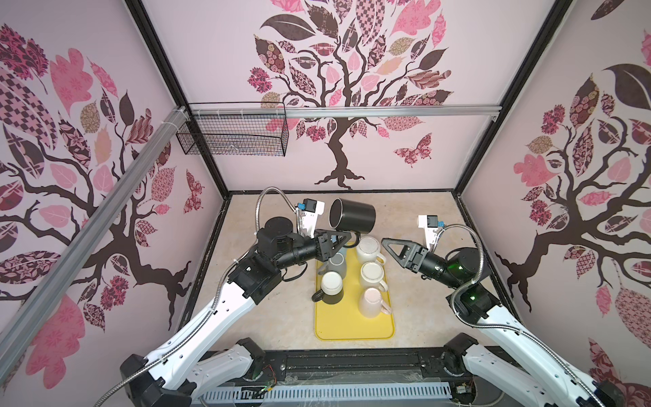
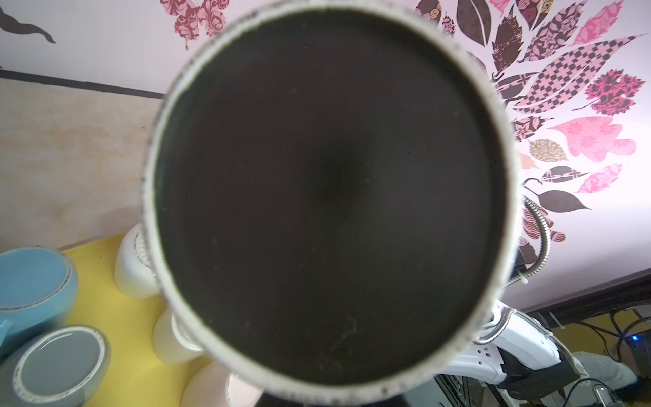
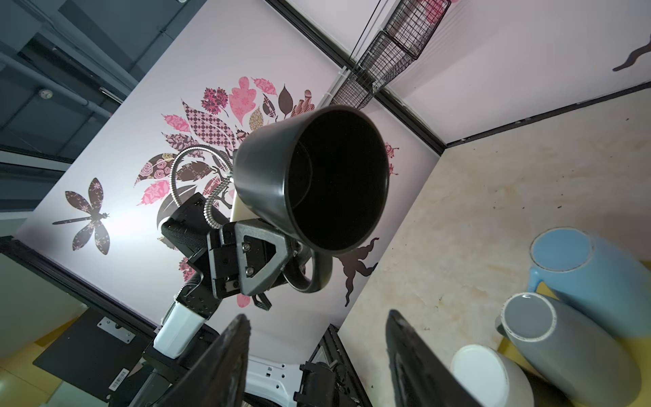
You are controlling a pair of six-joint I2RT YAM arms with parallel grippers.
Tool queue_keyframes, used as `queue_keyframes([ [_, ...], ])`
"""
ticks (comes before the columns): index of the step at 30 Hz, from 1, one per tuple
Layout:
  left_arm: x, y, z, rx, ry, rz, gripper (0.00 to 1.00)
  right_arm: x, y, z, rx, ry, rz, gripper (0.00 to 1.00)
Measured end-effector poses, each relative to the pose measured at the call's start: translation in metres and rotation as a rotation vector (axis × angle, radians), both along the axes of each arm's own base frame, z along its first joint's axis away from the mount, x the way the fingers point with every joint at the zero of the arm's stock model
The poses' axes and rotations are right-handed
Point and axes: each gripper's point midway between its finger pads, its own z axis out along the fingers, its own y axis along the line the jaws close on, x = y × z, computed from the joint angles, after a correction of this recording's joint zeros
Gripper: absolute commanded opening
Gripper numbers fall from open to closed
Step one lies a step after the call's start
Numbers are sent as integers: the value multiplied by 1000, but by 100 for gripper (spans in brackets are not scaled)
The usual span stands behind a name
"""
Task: Turn the mug right side up
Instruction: 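Lift the black mug with the left gripper and tilt it toward the right gripper, then grasp the black mug with the right gripper from the left gripper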
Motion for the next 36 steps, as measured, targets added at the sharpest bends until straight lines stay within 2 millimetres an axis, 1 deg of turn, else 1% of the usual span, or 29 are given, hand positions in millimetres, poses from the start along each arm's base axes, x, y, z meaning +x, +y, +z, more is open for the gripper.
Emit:
queue_keyframes([
  [3, 8, -9, 6, -48, -4, -22, 0, 7, 7, -4, 11, 24, 20, 55],
  [5, 10, -14, 9, -74, -10, -40, 0, 12, 10, -7, 17, 46, 29, 51],
  [8, 11, -18, 11, -101, -19, -59, 0, 17, 13, -7, 39, 58, 38, 49],
  [14, 14, -25, 10, -138, -27, -89, 0, 20, 14, 3, 86, 38, 49, 49],
  [19, 15, -31, 4, -161, -11, -113, 0, 27, 18, 1, 102, 46, 54, 47],
  [21, 16, -32, 4, -174, -7, -121, 0, 29, 20, -1, 108, 54, 57, 46],
  [25, 16, -35, 3, -201, -4, -135, 0, 33, 22, 0, 125, 53, 62, 41],
  [31, 15, -36, 0, -234, 6, -148, 0, 34, 22, 7, 160, 37, 72, 37],
  [36, 14, -35, 1, -253, 0, -150, 0, 35, 22, 9, 176, 37, 77, 36],
])
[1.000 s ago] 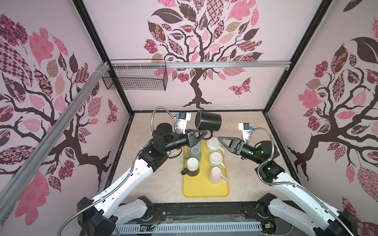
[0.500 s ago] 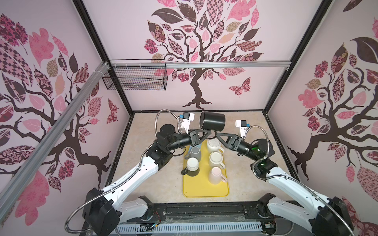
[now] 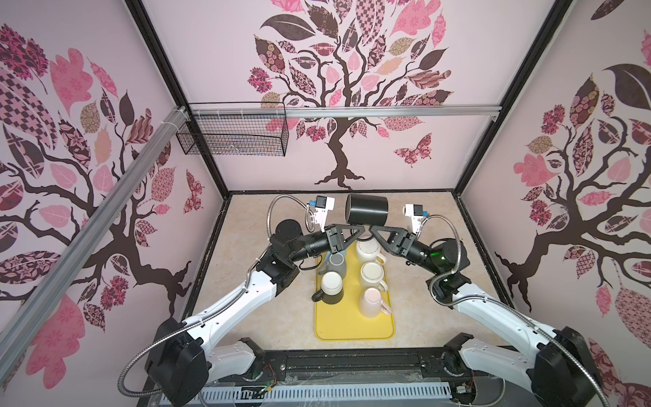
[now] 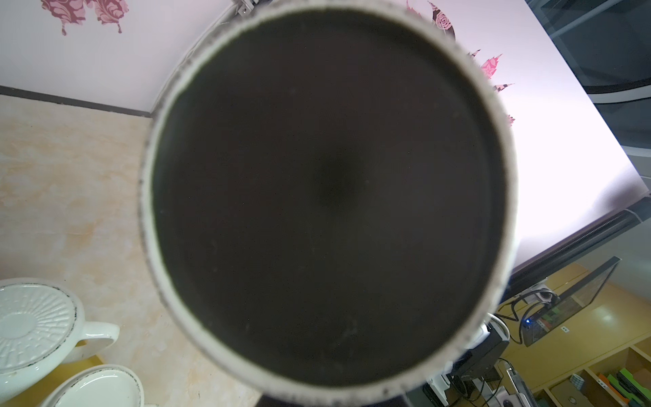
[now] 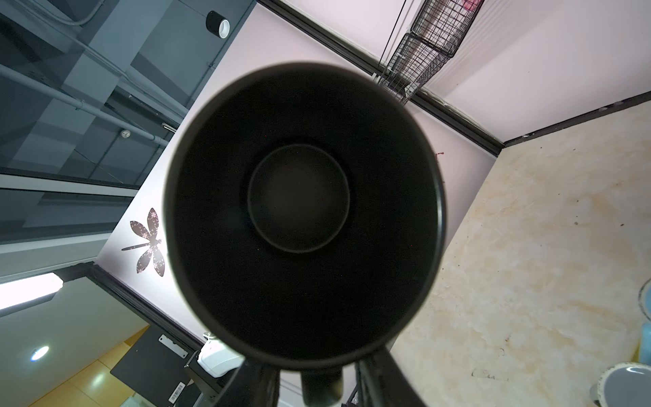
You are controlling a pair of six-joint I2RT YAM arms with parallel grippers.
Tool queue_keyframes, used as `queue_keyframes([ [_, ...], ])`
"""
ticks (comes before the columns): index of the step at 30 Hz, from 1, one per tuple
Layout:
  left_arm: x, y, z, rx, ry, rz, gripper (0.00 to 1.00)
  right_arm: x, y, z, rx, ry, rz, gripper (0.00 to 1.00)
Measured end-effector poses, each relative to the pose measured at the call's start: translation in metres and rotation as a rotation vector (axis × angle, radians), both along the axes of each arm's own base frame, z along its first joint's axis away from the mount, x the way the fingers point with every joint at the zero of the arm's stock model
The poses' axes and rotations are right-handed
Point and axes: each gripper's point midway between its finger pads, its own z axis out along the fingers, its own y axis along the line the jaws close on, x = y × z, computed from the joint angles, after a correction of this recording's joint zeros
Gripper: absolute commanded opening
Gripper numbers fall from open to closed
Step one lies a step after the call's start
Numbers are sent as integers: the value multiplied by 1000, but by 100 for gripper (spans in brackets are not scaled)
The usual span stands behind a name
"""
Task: Turn the mug right side up
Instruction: 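Grasp the black mug with the right gripper from the left gripper, then carry the black mug upright with the right gripper while the left withdraws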
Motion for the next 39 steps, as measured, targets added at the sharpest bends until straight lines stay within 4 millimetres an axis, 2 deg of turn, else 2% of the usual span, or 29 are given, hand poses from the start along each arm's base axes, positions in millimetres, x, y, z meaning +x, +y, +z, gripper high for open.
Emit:
queue_keyframes([
  [6, -2, -1, 4, -15, -7, -7, 0, -1, -1, 3, 12, -10, 3, 36],
  [17, -2, -10, -3, -10, 14, -11, 0, 0, 1, -3, -18, -6, -4, 34],
  [19, -2, -12, -4, -8, 17, -13, 0, 0, 2, -3, -21, -10, -4, 29],
  [25, 0, -15, -4, -21, 27, -4, 0, 1, 2, -5, -36, -28, -13, 0],
  [27, 0, -15, -5, -18, 24, -1, 2, 1, 2, -6, -41, -29, -15, 0],
  [29, 2, -16, -8, -5, 22, 6, 83, 3, 2, -8, -50, -25, -20, 0],
  [30, 2, -16, -10, 5, 10, 8, 97, 4, 3, -9, -56, -14, -19, 0],
  [33, 2, -18, -29, 90, 9, 32, 97, 9, 5, -18, -86, 36, -25, 0],
  [35, 8, -13, -49, 174, 35, 93, 97, 12, 6, -26, -108, 60, -38, 0],
  [37, 15, 1, -63, 260, 42, 186, 97, 16, 6, -35, -139, 85, -52, 0],
  [39, 19, 21, -69, 326, 35, 285, 97, 20, 6, -41, -167, 107, -67, 0],
])
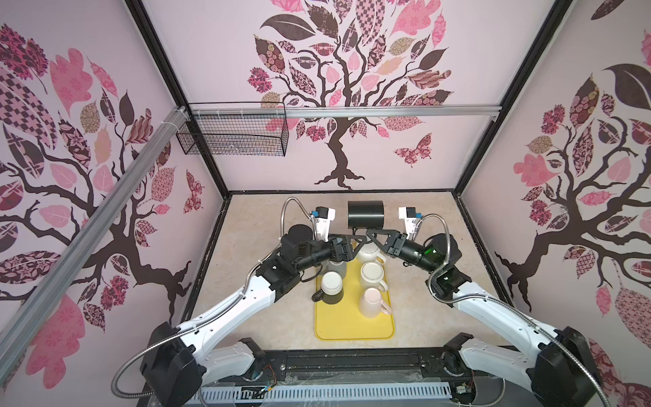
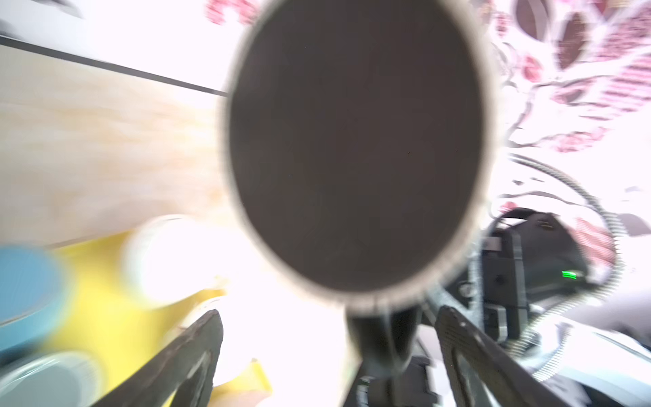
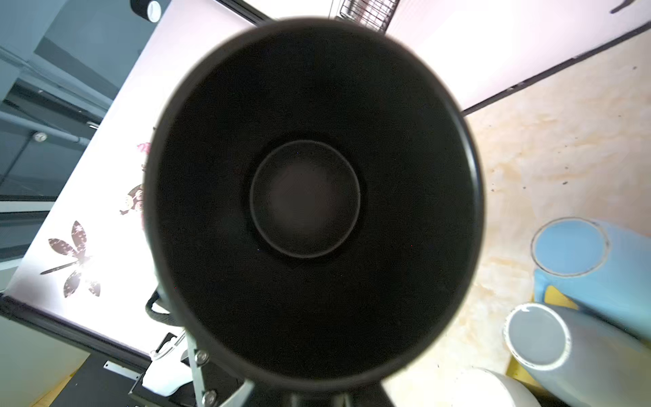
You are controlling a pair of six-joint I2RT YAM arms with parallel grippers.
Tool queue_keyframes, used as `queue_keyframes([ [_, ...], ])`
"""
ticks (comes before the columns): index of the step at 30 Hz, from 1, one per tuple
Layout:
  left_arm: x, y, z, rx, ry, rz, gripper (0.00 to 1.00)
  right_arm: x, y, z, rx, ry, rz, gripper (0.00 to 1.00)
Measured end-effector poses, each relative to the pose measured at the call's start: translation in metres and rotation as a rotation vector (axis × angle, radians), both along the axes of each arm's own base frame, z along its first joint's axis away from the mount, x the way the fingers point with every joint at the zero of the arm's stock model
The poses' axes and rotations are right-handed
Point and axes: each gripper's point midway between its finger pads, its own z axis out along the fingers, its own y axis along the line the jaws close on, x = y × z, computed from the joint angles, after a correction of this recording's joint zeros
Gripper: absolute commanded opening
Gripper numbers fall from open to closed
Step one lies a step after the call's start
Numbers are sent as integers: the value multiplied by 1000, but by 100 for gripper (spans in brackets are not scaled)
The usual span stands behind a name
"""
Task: Turn the mug right side up
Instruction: 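Carry the black mug upright with the right gripper while the left withdraws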
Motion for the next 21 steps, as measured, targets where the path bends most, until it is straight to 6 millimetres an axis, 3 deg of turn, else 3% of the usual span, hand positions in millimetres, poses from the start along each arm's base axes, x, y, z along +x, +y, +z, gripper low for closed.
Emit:
queue_keyframes([
  [6, -5, 54, 6, 136, -65, 180, 97, 24, -20, -4, -69, 40, -88, 0],
  [11, -13, 87, -11, 272, -74, 268, 97, 77, -68, 3, -263, 22, -335, 0],
  [15, -15, 106, -21, 337, -77, 327, 97, 113, -90, 11, -487, -30, -495, 0],
  [18, -12, 111, -27, 373, -71, 356, 97, 134, -105, -3, -657, -22, -575, 0],
  [21, -9, 112, -35, 405, -59, 362, 97, 152, -122, -32, -831, 27, -621, 0],
])
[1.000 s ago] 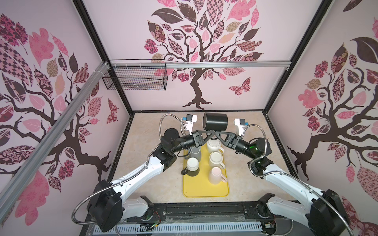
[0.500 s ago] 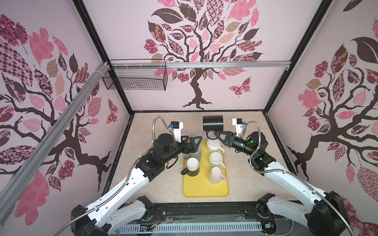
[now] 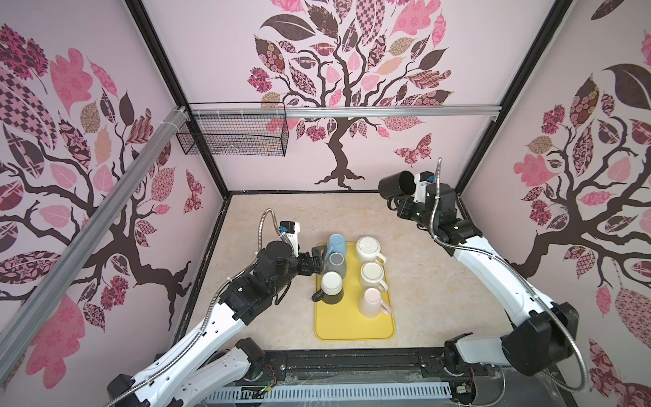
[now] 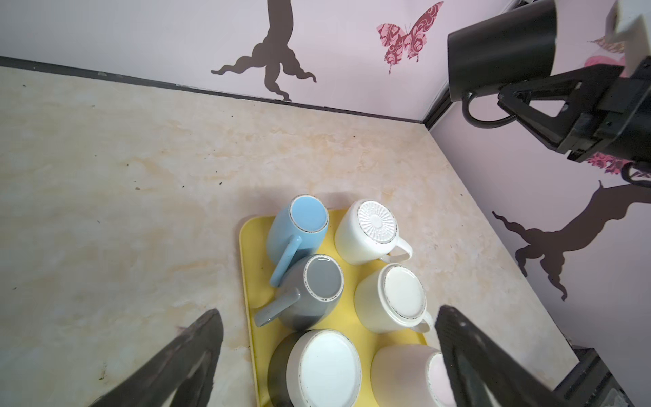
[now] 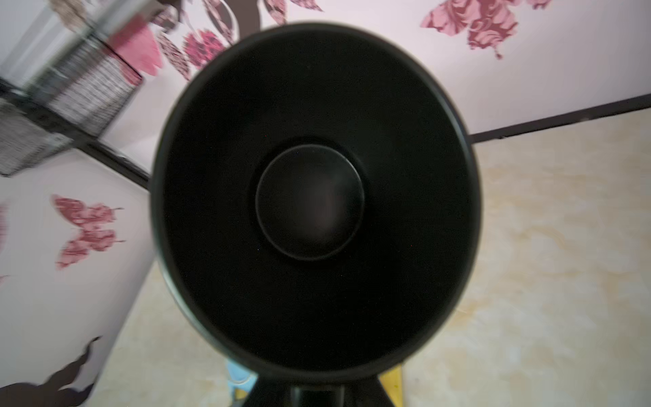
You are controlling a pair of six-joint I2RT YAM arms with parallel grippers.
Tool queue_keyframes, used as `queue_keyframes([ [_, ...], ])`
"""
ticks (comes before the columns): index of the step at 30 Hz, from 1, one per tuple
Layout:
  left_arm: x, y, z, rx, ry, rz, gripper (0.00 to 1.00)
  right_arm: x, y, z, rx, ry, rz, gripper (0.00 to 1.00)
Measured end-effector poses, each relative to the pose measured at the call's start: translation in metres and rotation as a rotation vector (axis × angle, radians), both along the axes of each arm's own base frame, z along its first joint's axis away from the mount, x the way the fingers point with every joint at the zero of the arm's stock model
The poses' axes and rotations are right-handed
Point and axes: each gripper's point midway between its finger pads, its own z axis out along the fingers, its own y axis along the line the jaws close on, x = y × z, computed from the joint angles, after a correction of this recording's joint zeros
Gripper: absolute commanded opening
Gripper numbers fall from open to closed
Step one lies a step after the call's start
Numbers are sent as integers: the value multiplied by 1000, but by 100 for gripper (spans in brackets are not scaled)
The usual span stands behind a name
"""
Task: Turn the mug right side up
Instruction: 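Carry the black mug upright with the right gripper while the left withdraws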
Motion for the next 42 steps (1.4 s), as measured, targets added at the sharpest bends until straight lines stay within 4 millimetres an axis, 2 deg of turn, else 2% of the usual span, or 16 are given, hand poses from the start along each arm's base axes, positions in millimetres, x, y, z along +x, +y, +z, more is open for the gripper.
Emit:
queue_keyframes([
  [5, 1, 0, -8, 26, 18, 2, 97, 21, -37, -56, -162, 167, -82, 0],
  [10, 1, 1, -9, 30, 21, 3, 97, 35, -67, -88, -262, 279, -130, 0],
  [18, 0, 1, -9, 33, 20, 1, 97, 54, -76, -95, -321, 335, -97, 0],
  [27, 2, 0, -16, 47, 34, 0, 96, 50, -81, -107, -380, 366, -84, 0],
  [42, 3, -2, -24, 59, 48, -4, 96, 42, -89, -169, -424, 439, -99, 0],
])
